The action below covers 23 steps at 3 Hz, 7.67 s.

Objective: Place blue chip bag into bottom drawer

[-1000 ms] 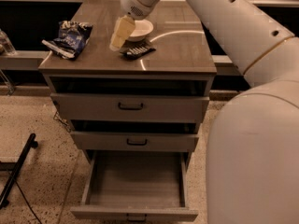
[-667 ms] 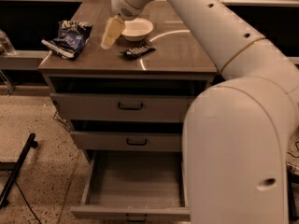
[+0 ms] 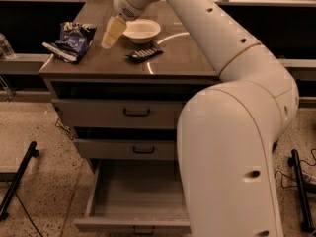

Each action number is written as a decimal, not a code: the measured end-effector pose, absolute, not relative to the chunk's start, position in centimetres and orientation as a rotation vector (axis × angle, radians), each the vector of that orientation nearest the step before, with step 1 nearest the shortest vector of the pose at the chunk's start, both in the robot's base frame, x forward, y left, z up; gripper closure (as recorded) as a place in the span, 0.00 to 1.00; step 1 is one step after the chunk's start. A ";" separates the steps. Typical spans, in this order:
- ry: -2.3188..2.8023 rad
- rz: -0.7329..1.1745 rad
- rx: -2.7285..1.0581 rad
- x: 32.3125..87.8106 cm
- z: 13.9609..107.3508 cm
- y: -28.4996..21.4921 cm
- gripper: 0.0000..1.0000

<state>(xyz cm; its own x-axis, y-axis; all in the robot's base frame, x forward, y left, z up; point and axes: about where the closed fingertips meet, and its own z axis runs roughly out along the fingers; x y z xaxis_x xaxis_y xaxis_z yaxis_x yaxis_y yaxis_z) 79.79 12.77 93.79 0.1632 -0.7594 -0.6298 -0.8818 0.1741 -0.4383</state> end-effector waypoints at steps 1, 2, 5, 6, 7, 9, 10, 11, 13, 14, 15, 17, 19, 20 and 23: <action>1.613 0.302 -1.548 79.7 93.6 15.6 0.00; 1.606 0.384 -1.528 79.5 93.1 18.1 0.00; 1.716 0.445 -1.455 81.0 88.6 24.2 0.00; 1.793 0.458 -1.410 81.2 87.0 24.6 0.00; 1.867 0.496 -1.369 81.0 85.6 25.0 0.02; 1.867 0.500 -1.381 80.9 85.0 25.5 0.47; 1.860 0.519 -1.380 80.8 84.9 25.7 0.79; 1.833 0.563 -1.365 80.7 85.4 25.6 0.99; 1.639 0.585 -1.381 79.1 92.5 22.1 1.00; 1.631 0.533 -1.423 77.6 93.8 18.4 1.00; 1.631 0.484 -1.523 74.3 92.9 12.4 1.00; 1.628 0.478 -1.574 74.0 92.3 12.0 1.00; 1.483 0.554 -1.864 67.7 91.8 7.9 1.00; 1.469 0.570 -1.912 66.8 91.2 7.7 1.00; 1.266 0.345 -2.240 60.7 88.4 2.6 1.00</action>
Offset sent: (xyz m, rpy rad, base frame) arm -0.0048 0.0770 -0.0041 0.2095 0.1256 0.0475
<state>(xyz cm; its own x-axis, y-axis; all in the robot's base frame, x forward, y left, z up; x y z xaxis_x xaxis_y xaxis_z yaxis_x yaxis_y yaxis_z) 60.73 2.61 88.36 0.5261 -0.7114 -0.4659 -0.8494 -0.4135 -0.3279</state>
